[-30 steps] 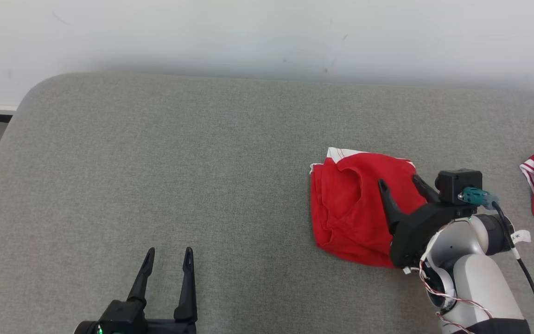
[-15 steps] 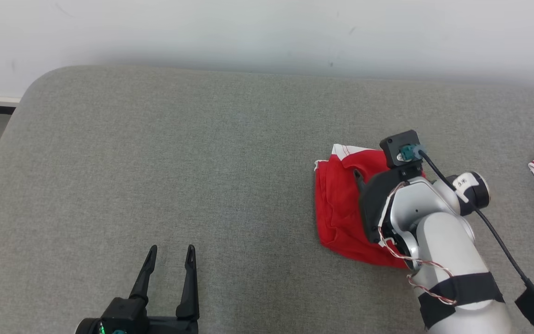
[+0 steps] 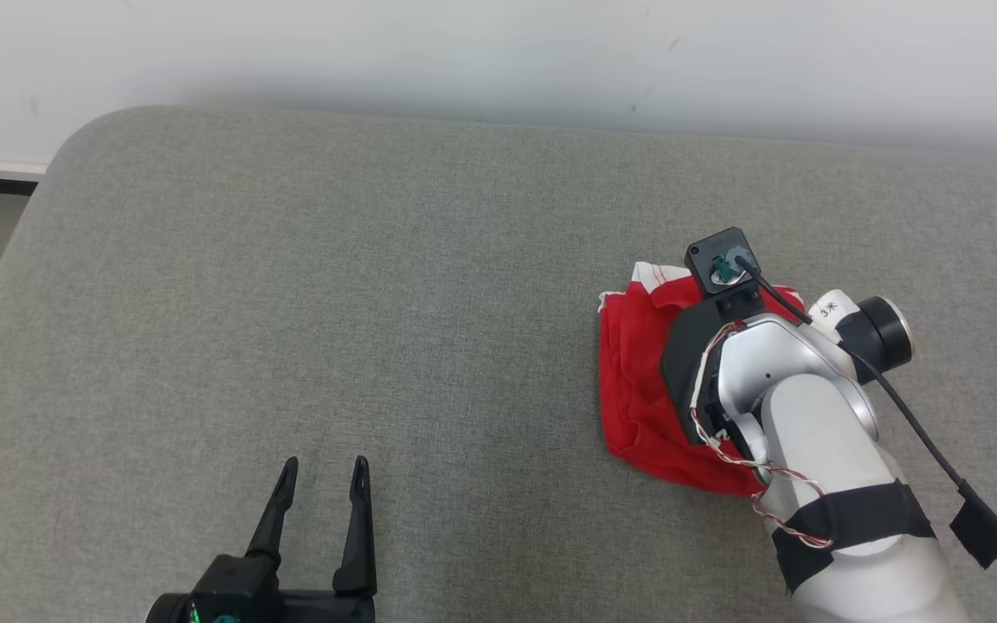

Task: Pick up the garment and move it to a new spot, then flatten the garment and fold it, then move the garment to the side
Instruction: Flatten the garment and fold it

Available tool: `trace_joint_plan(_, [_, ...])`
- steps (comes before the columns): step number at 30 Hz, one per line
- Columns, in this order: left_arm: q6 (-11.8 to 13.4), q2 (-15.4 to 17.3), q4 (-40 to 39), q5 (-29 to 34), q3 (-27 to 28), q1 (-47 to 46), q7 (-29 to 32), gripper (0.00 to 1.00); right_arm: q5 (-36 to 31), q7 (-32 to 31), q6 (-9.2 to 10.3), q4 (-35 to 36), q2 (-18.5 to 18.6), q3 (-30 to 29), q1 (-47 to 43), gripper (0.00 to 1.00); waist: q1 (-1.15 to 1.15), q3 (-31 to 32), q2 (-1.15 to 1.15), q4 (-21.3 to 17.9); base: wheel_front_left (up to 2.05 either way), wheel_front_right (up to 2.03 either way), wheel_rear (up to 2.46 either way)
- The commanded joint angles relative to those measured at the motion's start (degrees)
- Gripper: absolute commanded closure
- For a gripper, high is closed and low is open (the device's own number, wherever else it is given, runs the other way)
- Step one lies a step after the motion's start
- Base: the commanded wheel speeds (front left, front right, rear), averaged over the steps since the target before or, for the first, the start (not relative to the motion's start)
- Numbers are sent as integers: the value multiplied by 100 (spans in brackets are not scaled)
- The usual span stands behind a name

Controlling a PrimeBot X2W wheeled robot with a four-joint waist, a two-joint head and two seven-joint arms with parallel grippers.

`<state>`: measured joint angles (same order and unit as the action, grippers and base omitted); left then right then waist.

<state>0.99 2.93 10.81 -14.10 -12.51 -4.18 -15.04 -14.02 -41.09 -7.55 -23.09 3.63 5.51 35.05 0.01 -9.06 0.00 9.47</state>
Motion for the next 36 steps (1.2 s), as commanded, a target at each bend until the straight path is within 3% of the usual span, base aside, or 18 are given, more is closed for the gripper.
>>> trace_joint_plan(1, [-2,-7,-15,-35,-9,-67,-15,0,-54,17,17,-46,20,5,34,45,-1,-20,0,5,0,0,0])
trace_joint_plan(3, [-2,-7,-9,-43,-21,-69,-15,0,-72,11,17,-84,29,1,42,95,-1,-31,0,10,0,0,0])
trace_joint_plan(4, [-5,-7,-2,-46,-24,-70,-15,0,-84,30,17,-99,42,8,54,100,-1,-37,0,15,0,0,0])
trace_joint_plan(24, [-10,-6,64,-103,-133,-139,-15,0,221,803,17,-314,-84,59,134,100,-1,-156,0,198,0,0,0])
trace_joint_plan(30, [2,-7,81,-134,-154,-172,-15,0,688,814,17,-534,-90,323,58,100,-1,-206,0,253,0,0,0])
trace_joint_plan(31, [11,-7,81,-138,-155,-178,-15,0,727,806,17,-542,-90,372,48,67,-1,-213,0,255,0,0,0])
trace_joint_plan(32, [18,-7,80,-139,-158,-186,-15,0,803,812,17,-534,-90,412,39,0,-1,-219,0,257,0,0,0])
trace_joint_plan(36, [31,-7,83,-127,-127,-172,-15,0,1023,941,17,-405,-90,531,22,0,-1,-204,0,231,0,0,0])
